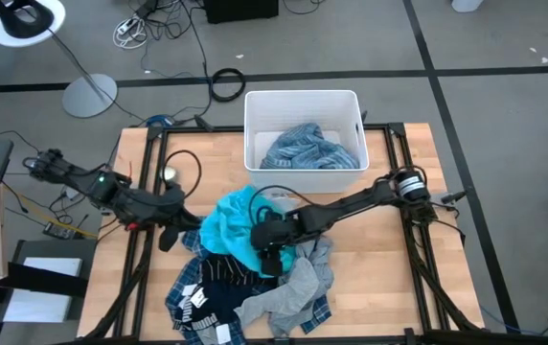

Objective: Sort clothes
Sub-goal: Put the light blue shorts into the white laundry bin

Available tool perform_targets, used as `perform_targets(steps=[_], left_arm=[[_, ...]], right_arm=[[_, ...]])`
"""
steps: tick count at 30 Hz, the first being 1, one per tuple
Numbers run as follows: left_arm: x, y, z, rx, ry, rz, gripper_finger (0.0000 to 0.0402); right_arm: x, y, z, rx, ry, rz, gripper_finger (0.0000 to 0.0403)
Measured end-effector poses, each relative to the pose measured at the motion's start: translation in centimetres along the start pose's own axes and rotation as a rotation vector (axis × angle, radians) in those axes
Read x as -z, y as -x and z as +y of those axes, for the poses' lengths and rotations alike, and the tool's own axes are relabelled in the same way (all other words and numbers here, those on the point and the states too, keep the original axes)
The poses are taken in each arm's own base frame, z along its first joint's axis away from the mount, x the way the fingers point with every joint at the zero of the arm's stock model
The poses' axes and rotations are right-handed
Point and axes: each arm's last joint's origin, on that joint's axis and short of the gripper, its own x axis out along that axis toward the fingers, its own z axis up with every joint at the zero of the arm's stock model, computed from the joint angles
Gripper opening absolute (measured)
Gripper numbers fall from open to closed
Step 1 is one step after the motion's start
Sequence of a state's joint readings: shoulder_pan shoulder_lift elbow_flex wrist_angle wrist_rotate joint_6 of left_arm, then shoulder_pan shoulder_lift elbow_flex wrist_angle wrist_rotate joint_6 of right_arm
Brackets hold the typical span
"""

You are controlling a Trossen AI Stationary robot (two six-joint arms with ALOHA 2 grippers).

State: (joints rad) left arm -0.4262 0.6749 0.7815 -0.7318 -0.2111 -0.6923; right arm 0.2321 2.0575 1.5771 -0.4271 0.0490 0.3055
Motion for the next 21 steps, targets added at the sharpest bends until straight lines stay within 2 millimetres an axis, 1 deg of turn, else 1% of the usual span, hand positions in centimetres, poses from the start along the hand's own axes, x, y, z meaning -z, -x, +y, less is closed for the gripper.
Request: perform_targets(steps=[3,5,7,8,10,13,17,21], left_arm=[[0.1,0.6,-0.1,0.020,0.010,-0.014,0.0083],[0.2,1.0,0.0,0.021,0.006,-0.036,0.0083],[0.3,1.5,0.1,0.017,0.004,-0.066,0.0083],[0.3,1.7,0.2,0.012,0.003,-0.081,0.0083],[0.3,2.1,0.3,0.008,0.004,-0.101,0.0083],[0.5,2.3,0.5,0.006,0.000,-0.098,0.0083],[0.5,2.3,0.5,0.005,-0.002,-0.096,0.0083],[0.4,2.3,0.5,-0.004,0.000,-0.106,0.0083]], right_arm=[[0.2,-0.9,-0.3,0.022,-0.001,0.062,0.0122],[-0.1,-1.0,-0.3,0.031,0.000,0.088,0.0074],[-0.5,-0.5,-0.3,0.037,0.014,0.104,0.0025],[-0.9,-0.2,-0.2,0.037,0.028,0.100,0.0015],[-1.8,0.8,-0.4,0.058,0.047,0.085,0.0016],[-4.4,3.5,-0.5,0.088,0.067,-0.005,0.0010],[-8.5,8.2,-0.4,0.139,0.127,-0.165,0.0007],[-12.4,13.4,-0.8,0.214,0.205,-0.349,0.0005]])
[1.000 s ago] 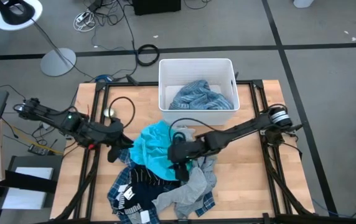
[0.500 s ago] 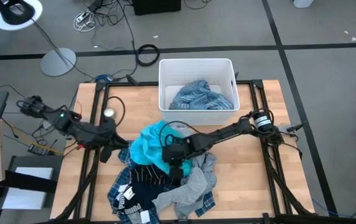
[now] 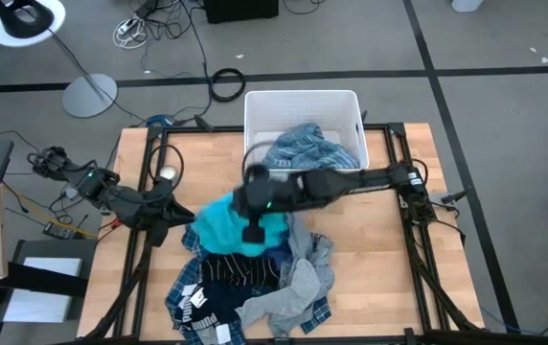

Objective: Sort clothes
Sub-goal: Put the light blue shorts into the white laundry bin

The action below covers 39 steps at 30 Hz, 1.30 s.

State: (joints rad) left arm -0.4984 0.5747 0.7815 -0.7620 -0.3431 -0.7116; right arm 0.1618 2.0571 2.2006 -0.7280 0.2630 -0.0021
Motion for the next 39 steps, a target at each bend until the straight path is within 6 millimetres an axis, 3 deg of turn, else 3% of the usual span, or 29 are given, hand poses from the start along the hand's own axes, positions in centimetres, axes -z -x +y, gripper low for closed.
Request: perform_targets(steps=[3,9,18,27,33,39], left_arm=[[0.0,0.0,0.0,0.000,0.000,0.000,0.0083],[0.0,0.0,0.0,-0.003,0.001,-0.006,0.0083],[-0.1,0.0,0.1,-0.026,0.004,-0.027,0.0083],[-0.2,0.0,0.2,-0.059,0.011,-0.057,0.0083],[-0.3,0.0,0.2,-0.079,0.039,-0.082,0.0083],[-0.3,0.0,0.2,-0.096,0.062,-0.099,0.0083]], right_arm=[[-3.2,2.9,-2.3,0.094,0.037,-0.129,0.0005],[-6.3,8.4,-7.3,0.240,0.013,-0.419,0.0004],[-7.5,15.9,-14.4,0.541,-0.028,-0.579,0.0004],[-7.9,23.8,-20.4,0.762,-0.099,-0.887,0.0004],[-7.4,25.8,-21.9,0.717,-0.113,-0.952,0.0004],[-4.9,24.3,-21.4,0.633,-0.075,-0.574,0.0004]])
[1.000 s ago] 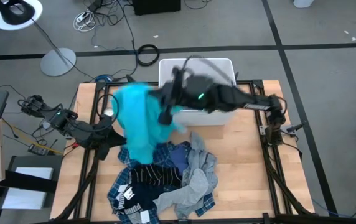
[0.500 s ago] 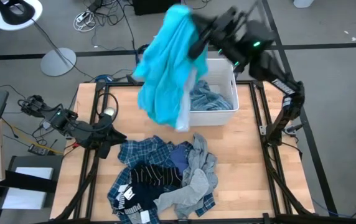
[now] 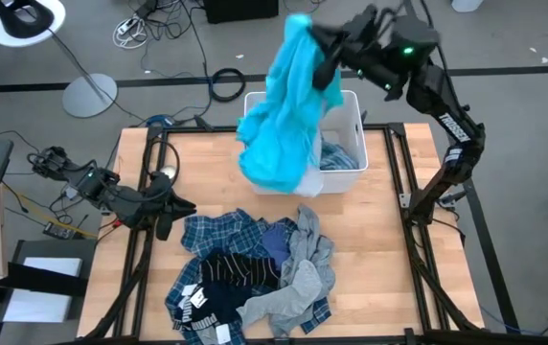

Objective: Sort clothes
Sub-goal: Put the light blue shorts into the white laundry bin

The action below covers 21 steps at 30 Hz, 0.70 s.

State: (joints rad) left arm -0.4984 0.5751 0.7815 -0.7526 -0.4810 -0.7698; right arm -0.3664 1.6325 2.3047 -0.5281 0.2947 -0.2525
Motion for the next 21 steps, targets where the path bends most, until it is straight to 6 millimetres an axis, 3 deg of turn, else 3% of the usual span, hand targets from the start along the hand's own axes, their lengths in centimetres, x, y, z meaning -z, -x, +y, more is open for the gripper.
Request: perform_targets(steps=[8,15,21], left_arm=[[0.0,0.0,0.0,-0.019,0.021,-0.018,0.0083],[0.0,0.0,0.0,-0.020,0.020,-0.018,0.0083],[0.0,0.0,0.1,-0.020,0.024,-0.018,0.0083]], right_arm=[[6.6,-0.9,2.1,-0.084,-0.011,0.555,0.0004],[13.7,-4.2,5.8,-0.196,-0.153,0.856,0.0008],[20.8,-7.4,8.9,-0.134,-0.232,1.079,0.0033]])
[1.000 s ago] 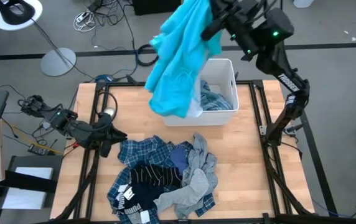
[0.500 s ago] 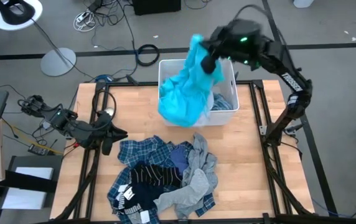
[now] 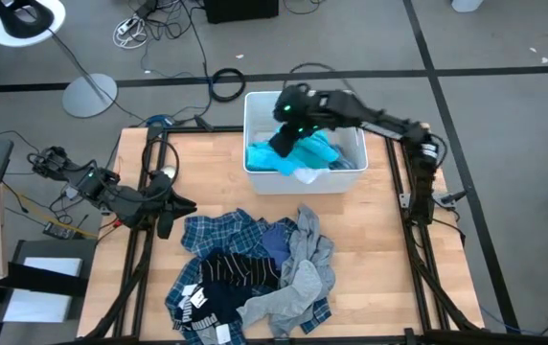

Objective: Sort clothes
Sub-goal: Put the light blue shorts into the white laundry bin

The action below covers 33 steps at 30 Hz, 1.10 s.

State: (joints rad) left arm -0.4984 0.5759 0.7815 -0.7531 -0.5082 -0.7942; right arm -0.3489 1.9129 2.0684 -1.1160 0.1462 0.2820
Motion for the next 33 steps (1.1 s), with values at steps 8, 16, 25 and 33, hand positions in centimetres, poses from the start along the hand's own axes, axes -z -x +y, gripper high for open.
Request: perform_targets(steps=[8,16,25,33], left_arm=[[0.0,0.0,0.0,0.001,0.045,0.001,0.0083],[0.0,0.0,0.0,0.004,0.063,0.004,0.0083],[0.1,-0.1,-0.1,0.000,0.071,0.010,0.0083],[0.5,-1.5,-0.7,-0.044,0.009,0.054,0.0083]], right_arm=[[1.2,-8.9,0.0,0.061,-0.146,0.204,0.0108],[2.7,-13.5,-0.3,0.048,-0.192,0.367,0.0218],[2.1,-9.6,-1.6,0.042,-0.165,0.363,0.0258],[0.9,-0.1,-1.7,0.045,-0.129,0.118,0.0249]])
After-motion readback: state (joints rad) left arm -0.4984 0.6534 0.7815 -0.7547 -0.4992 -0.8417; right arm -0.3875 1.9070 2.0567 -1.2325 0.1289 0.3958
